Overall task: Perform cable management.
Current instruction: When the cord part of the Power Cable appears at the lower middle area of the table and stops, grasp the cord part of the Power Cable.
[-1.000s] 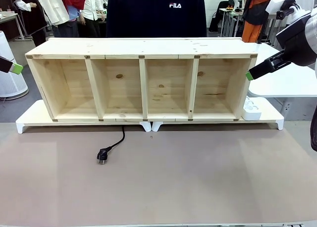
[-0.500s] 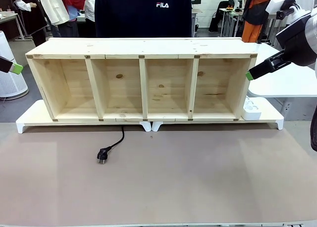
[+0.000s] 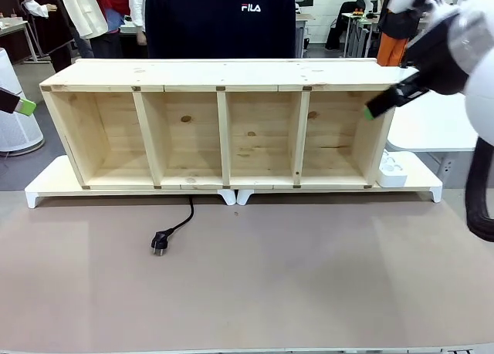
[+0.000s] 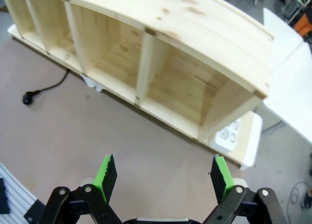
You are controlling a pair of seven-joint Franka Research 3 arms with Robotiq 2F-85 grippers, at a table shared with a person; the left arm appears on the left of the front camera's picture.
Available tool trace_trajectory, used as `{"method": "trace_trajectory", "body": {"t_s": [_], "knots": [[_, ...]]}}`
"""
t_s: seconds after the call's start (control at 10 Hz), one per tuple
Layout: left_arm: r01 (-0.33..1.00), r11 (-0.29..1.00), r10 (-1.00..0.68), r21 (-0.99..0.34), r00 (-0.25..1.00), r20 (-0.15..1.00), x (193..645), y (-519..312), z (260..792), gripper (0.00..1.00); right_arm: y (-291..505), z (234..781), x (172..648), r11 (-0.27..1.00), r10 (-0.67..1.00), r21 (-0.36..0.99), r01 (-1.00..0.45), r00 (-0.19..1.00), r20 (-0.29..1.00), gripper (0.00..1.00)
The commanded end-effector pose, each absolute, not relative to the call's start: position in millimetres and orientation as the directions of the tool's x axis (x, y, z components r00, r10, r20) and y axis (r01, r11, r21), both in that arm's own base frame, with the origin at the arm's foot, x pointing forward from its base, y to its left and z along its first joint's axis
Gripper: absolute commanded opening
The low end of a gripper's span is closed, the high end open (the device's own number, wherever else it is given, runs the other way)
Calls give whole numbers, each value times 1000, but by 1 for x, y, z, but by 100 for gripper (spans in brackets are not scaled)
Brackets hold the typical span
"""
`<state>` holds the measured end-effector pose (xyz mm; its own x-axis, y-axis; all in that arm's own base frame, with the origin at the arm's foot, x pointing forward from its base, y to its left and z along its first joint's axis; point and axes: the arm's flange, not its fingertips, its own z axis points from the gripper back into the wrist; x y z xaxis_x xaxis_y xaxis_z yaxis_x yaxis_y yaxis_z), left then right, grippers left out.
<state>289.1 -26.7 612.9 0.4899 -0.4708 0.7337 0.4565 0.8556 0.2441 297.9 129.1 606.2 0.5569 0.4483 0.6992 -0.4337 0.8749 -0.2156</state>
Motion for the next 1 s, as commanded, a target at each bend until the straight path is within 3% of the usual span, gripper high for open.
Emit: {"method": "trace_trajectory", "body": {"t_s": [0.0, 0.4, 0.9], "knots": [[452, 857, -467, 246, 482, 741, 292, -27, 613, 100, 177, 627, 309, 891, 427, -173, -419, 644, 635, 100], [452, 857, -467, 246, 482, 741, 292, -27, 613, 100, 264, 638, 324, 875, 452, -126, -467, 698, 556, 100], [452, 857, -467, 246, 482, 741, 292, -27, 613, 100, 389, 598, 350, 869, 469, -82, -487, 759, 452, 100]]}}
